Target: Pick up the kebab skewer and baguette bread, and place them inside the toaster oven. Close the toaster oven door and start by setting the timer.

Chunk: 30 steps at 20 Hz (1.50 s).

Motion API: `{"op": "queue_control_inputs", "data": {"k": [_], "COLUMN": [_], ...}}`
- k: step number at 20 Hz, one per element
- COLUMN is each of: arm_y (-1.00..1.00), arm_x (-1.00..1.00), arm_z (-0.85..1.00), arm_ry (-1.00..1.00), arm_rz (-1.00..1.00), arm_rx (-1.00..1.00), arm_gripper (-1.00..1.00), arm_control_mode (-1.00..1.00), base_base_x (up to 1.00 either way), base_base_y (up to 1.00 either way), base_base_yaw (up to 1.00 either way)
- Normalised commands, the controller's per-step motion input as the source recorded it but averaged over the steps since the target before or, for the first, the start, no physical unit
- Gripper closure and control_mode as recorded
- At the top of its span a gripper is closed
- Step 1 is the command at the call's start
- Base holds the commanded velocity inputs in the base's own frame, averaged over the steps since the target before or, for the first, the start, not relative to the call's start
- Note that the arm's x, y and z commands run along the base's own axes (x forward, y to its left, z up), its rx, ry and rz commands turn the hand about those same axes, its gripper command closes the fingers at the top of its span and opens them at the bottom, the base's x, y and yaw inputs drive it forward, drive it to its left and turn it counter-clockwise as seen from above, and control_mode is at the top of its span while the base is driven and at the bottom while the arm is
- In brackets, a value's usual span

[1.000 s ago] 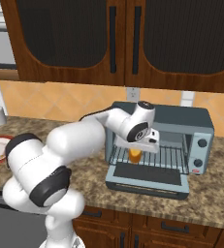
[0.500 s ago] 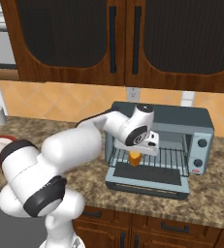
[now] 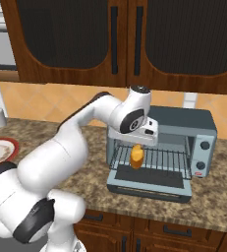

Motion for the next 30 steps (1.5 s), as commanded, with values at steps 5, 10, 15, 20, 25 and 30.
{"op": "queue_control_inputs", "data": {"k": [5,10,15,20,25,30], "arm_y": [0.97,1.0,1.0,1.0,1.0,1.0], "arm_x": [-0.98,-0.59,-0.38,-0.19,-0.01,0.0], "arm_z": [0.14,0.0,0.1,0.21,0.18,0.07], "arm_ry": [0.0,0.05,0.0,0.0,0.05,0.02], "arm_rz": [-0.1,-0.14,-0.04,0.05,0.23,0.34], "arm_rx": [-0.06,-0.03,0.0,0.0,0.0,0.0], "arm_gripper": [-1.0,-1.0,-1.0,-1.0,-1.0,-1.0], "arm_control_mode": [-1.0,-1.0,-1.0,-1.0,-1.0,-1.0], "base_base_x": [0.0,0.0,0.0,0.0,0.0,0.0], "base_base_y": [0.0,0.0,0.0,0.0,0.0,0.0], "base_base_yaw": [0.0,0.0,0.0,0.0,0.0,0.0]}}
